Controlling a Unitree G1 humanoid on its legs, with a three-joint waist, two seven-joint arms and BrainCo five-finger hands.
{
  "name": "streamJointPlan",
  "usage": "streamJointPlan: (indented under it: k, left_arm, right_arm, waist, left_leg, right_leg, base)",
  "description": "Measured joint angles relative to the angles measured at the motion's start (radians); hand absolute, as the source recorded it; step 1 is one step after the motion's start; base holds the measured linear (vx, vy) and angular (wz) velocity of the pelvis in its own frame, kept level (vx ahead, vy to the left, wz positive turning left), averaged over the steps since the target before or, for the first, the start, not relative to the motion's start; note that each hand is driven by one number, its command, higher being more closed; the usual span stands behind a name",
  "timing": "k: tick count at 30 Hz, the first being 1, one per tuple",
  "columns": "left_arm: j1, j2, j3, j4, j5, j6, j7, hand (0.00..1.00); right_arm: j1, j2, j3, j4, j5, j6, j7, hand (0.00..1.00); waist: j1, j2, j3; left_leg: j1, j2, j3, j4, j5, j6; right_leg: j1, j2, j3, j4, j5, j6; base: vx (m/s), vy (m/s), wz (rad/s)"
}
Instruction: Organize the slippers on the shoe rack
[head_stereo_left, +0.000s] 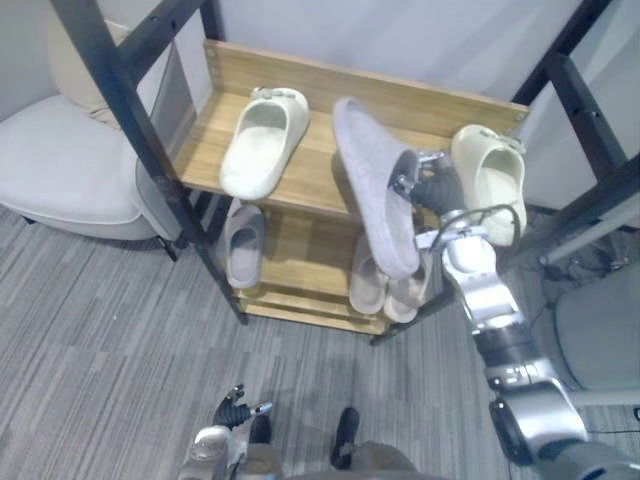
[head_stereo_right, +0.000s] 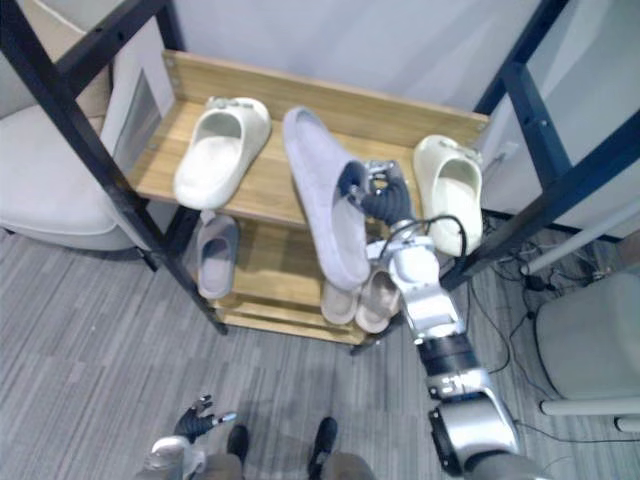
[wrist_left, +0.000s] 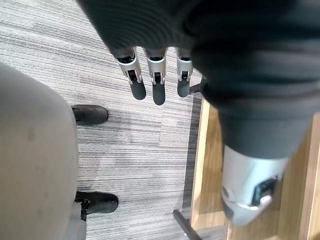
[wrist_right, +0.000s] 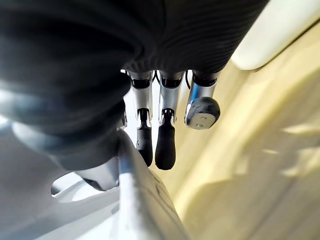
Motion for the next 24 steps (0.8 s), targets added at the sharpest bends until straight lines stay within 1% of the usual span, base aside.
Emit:
streamJointPlan:
  k: [4, 7, 9, 12, 15, 17, 18, 19, 20, 21, 22, 23, 24]
  left_arm:
    - [0.0, -0.005, 0.0, 0.023, 0.007, 0.001, -0.009, 0.0]
    - [0.0, -0.013, 0.0, 0.042, 0.014, 0.001, -0.009, 0.0]
    - [0.0, -0.018, 0.0, 0.057, 0.016, 0.0, -0.01, 0.0]
    - [0.0, -0.027, 0.0, 0.072, 0.017, -0.001, -0.01, 0.0]
    - [0.0, -0.031, 0.0, 0.077, 0.018, -0.001, -0.01, 0.0]
    - [0.0, -0.031, 0.0, 0.077, 0.019, -0.003, -0.01, 0.0]
    - [-0.002, -0.031, 0.0, 0.076, 0.021, -0.007, -0.01, 0.0]
    - [-0.009, -0.03, 0.0, 0.076, 0.029, -0.015, -0.01, 0.0]
    - [-0.027, -0.029, 0.001, 0.074, 0.032, -0.022, -0.01, 0.0]
    - [-0.048, -0.027, 0.001, 0.073, 0.032, -0.024, -0.009, 0.0]
    - [-0.079, -0.027, 0.001, 0.071, 0.028, -0.027, -0.008, 0.0]
    - [-0.098, -0.027, 0.001, 0.07, 0.024, -0.032, -0.007, 0.0]
    - [-0.117, -0.027, 0.001, 0.059, 0.011, -0.039, -0.006, 0.0]
  right_arm:
    - [0.089, 0.001, 0.048, -0.127, 0.018, -0.038, 0.039, 1.0]
    - [0.142, 0.002, 0.109, -0.169, 0.026, -0.055, 0.082, 1.0]
    - [0.173, 0.001, 0.144, -0.189, 0.045, -0.056, 0.107, 1.0]
    - [0.207, 0.0, 0.222, -0.195, 0.046, -0.059, 0.147, 1.0]
    - [0.234, -0.001, 0.308, -0.186, 0.045, -0.061, 0.171, 1.0]
    - [0.24, 0.0, 0.359, -0.143, 0.043, -0.061, 0.195, 1.0]
    - [0.24, -0.001, 0.374, -0.115, 0.043, -0.062, 0.199, 1.0]
    - [0.238, 0.0, 0.377, -0.087, 0.041, -0.061, 0.2, 1.0]
    - [0.215, -0.001, 0.377, -0.042, 0.04, -0.057, 0.199, 1.0]
    - [0.179, -0.001, 0.378, -0.002, 0.031, -0.051, 0.195, 1.0]
    - [0.126, -0.002, 0.377, 0.036, 0.001, -0.043, 0.185, 1.0]
    - [0.094, -0.004, 0.378, 0.06, -0.007, -0.04, 0.178, 1.0]
    - [0.048, -0.005, 0.377, 0.092, -0.03, -0.033, 0.163, 1.0]
  waist:
    - [-0.003, 0.011, -0.023]
    - [-0.004, 0.022, -0.043]
    - [-0.005, 0.033, -0.049]
    - [-0.005, 0.048, -0.062]
    - [-0.003, 0.055, -0.066]
    - [0.001, 0.06, -0.062]
    - [0.007, 0.062, -0.06]
    - [0.014, 0.074, -0.049]
    - [0.022, 0.068, -0.025]
    - [0.025, 0.069, 0.005]
    - [0.026, 0.074, 0.051]
    - [0.027, 0.079, 0.079]
    - [0.027, 0.091, 0.111]
  left_leg:
    - [0.006, -0.001, -0.005, 0.004, -0.002, 0.0]
    - [0.005, -0.001, -0.012, 0.009, -0.002, 0.0]
    - [0.006, -0.001, -0.025, 0.014, -0.002, 0.0]
    - [0.006, 0.0, -0.036, 0.015, -0.001, 0.0]
    - [0.006, 0.002, -0.036, 0.015, -0.001, -0.001]
    - [0.002, 0.002, -0.036, 0.015, -0.001, -0.001]
    - [-0.008, 0.005, -0.037, 0.02, -0.001, -0.001]
    - [-0.036, 0.004, -0.037, 0.052, -0.006, -0.002]
    - [-0.09, -0.003, -0.041, 0.124, -0.029, 0.0]
    - [-0.142, -0.014, -0.046, 0.202, -0.053, 0.001]
    - [-0.201, -0.021, -0.051, 0.299, -0.087, 0.001]
    - [-0.24, -0.024, -0.052, 0.359, -0.105, 0.002]
    - [-0.309, -0.023, -0.053, 0.445, -0.138, 0.003]
  right_leg:
    - [0.011, -0.002, -0.008, 0.0, -0.001, 0.001]
    - [0.017, -0.002, -0.014, 0.0, -0.001, 0.002]
    - [0.027, -0.003, -0.023, 0.0, -0.002, 0.003]
    - [0.032, -0.002, -0.033, 0.0, -0.003, 0.004]
    - [0.036, -0.001, -0.038, 0.0, -0.004, 0.004]
    - [0.037, -0.001, -0.041, 0.0, -0.013, 0.013]
    - [0.02, -0.008, -0.04, 0.024, -0.02, 0.003]
    - [-0.023, -0.018, -0.039, 0.09, -0.044, 0.002]
    - [-0.089, -0.044, -0.04, 0.205, -0.091, -0.001]
    - [-0.14, -0.069, -0.04, 0.294, -0.126, -0.005]
    - [-0.192, -0.092, -0.041, 0.382, -0.161, -0.006]
    - [-0.221, -0.105, -0.041, 0.43, -0.178, -0.009]
    - [-0.274, -0.116, -0.042, 0.497, -0.204, -0.013]
  base:
    - [-0.04, 0.003, 0.05]
    - [-0.04, 0.0, 0.08]
    - [-0.04, -0.007, 0.14]
    - [-0.04, -0.006, 0.1]
    - [-0.03, -0.002, 0.05]
    - [-0.04, 0.0, 0.03]
    - [-0.04, 0.01, 0.02]
    - [-0.06, 0.022, 0.09]
    - [-0.11, 0.036, 0.17]
    - [-0.16, 0.033, 0.27]
    - [-0.17, 0.026, 0.25]
    - [-0.2, 0.02, 0.26]
    - [-0.23, 0.026, 0.19]
